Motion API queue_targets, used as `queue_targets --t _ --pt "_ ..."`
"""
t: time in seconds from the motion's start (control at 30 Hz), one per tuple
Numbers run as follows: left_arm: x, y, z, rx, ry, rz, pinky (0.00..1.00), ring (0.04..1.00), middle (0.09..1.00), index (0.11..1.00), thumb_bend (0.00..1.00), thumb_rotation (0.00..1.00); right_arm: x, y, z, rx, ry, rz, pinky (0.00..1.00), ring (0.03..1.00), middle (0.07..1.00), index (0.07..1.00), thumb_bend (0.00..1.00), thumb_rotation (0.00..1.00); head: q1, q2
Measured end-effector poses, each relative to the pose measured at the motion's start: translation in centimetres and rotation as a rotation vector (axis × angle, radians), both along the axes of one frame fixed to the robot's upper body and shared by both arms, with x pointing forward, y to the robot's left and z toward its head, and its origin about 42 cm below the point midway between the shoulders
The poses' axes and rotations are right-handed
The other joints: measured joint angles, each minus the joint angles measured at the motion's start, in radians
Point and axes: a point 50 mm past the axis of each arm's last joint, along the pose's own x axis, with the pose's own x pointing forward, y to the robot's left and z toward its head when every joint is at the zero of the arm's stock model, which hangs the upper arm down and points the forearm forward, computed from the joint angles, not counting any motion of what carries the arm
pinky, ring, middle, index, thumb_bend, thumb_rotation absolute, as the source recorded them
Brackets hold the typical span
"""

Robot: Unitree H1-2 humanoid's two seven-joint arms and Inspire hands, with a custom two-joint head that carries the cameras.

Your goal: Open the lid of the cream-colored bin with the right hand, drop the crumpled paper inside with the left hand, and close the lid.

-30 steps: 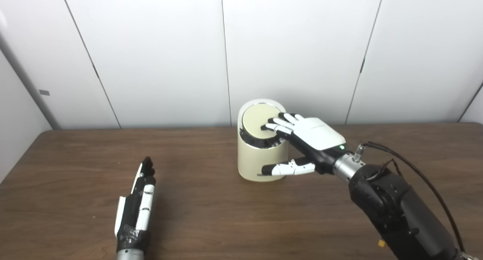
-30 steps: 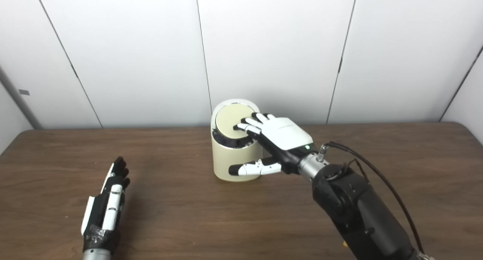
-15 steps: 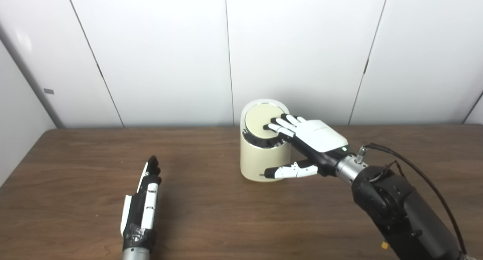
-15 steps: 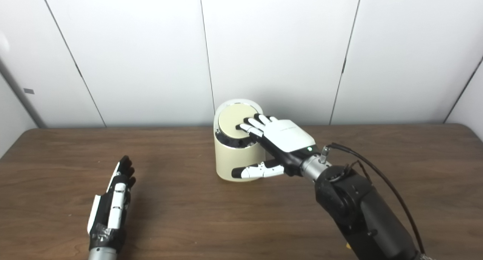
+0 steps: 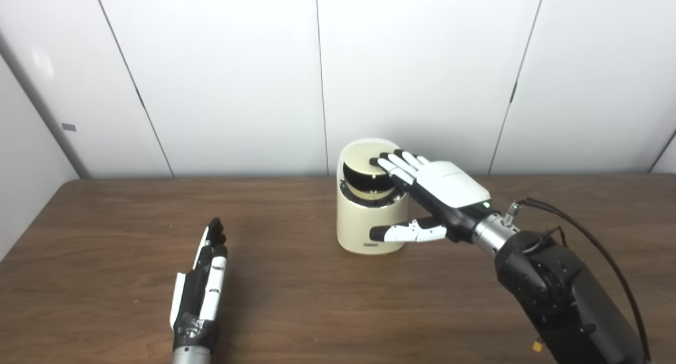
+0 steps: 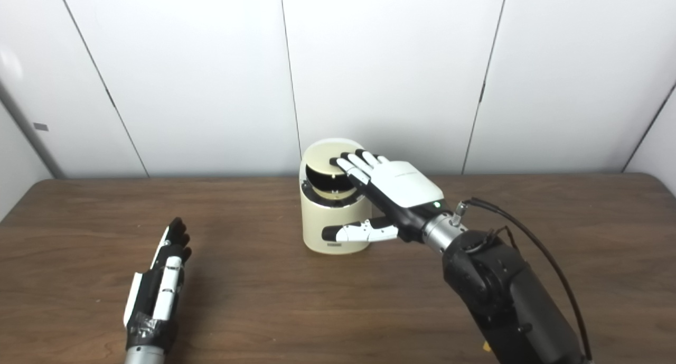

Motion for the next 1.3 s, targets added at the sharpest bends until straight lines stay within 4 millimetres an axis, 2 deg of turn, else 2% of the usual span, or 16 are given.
queue_targets --t 0.07,0.23,0.47,0.67,0.87,1.3 --pt "0.00 -0.02 0.00 0.000 0.000 -0.003 1.00 1.000 1.000 1.000 0.40 0.77 0.00 0.04 0.01 0.003 0.000 0.000 1.00 1.000 1.000 0.996 0.67 1.00 0.000 0.002" --pt "0.00 -0.03 0.02 -0.002 0.001 -0.005 1.00 1.000 1.000 1.000 0.37 0.81 0.06 -0.11 0.14 0.011 -0.002 -0.007 1.00 1.000 1.000 0.996 0.67 1.00 -0.002 0.006" --pt "-0.01 -0.06 0.05 0.000 0.001 -0.005 1.00 1.000 1.000 1.000 0.38 0.81 0.08 -0.15 0.13 0.008 0.001 -0.008 1.00 1.000 0.999 0.983 0.67 1.00 -0.002 0.012" --pt "0.00 -0.09 0.05 -0.002 0.001 -0.001 1.00 1.000 1.000 1.000 0.37 0.85 0.09 -0.17 0.09 -0.002 0.008 -0.008 1.00 1.000 0.988 0.965 0.68 1.00 0.002 0.017" --pt "-0.01 -0.13 0.05 -0.002 0.001 -0.001 1.00 1.000 1.000 1.000 0.36 0.87 0.00 -0.12 -0.28 -0.077 0.041 0.001 1.00 1.000 0.943 0.907 0.67 1.00 0.005 0.020" --pt "-0.04 -0.43 0.02 -0.010 0.006 0.005 1.00 1.000 1.000 1.000 0.36 0.90 -0.22 0.46 -0.31 -0.258 -0.064 0.000 1.00 1.000 0.949 0.894 0.71 1.00 0.005 0.026"
